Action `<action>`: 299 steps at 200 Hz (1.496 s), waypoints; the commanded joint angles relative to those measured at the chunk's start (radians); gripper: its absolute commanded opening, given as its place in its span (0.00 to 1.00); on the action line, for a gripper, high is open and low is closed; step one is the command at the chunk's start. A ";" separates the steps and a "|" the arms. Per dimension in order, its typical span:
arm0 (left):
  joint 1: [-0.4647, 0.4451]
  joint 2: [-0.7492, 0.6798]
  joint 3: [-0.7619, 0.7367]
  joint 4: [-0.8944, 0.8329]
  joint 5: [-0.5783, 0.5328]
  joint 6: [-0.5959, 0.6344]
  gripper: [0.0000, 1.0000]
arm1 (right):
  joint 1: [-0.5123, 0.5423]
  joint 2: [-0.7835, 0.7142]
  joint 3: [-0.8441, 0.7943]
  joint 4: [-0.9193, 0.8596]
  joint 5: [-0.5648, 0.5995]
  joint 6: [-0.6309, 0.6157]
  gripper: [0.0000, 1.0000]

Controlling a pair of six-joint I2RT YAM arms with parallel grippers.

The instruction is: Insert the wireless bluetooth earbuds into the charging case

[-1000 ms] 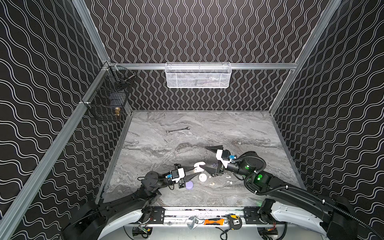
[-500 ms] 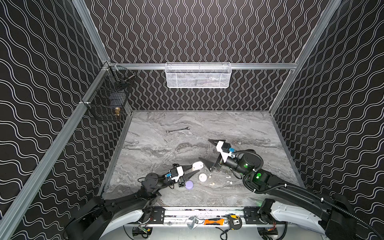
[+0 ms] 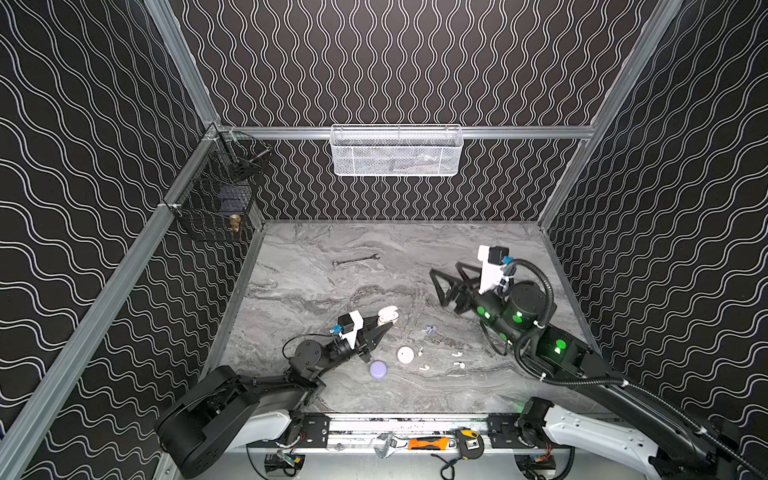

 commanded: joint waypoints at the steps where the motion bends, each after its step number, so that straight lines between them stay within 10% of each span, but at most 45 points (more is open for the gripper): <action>1: 0.009 0.031 0.015 0.053 0.030 -0.034 0.00 | 0.048 -0.053 -0.092 -0.072 -0.123 -0.002 0.91; 107: 0.012 0.047 0.043 0.058 0.161 -0.012 0.00 | 0.132 0.186 -0.037 -0.064 -0.127 0.039 0.74; 299: 0.012 0.041 0.118 0.066 0.397 -0.083 0.00 | 0.133 0.173 -0.090 0.112 -0.250 0.015 0.58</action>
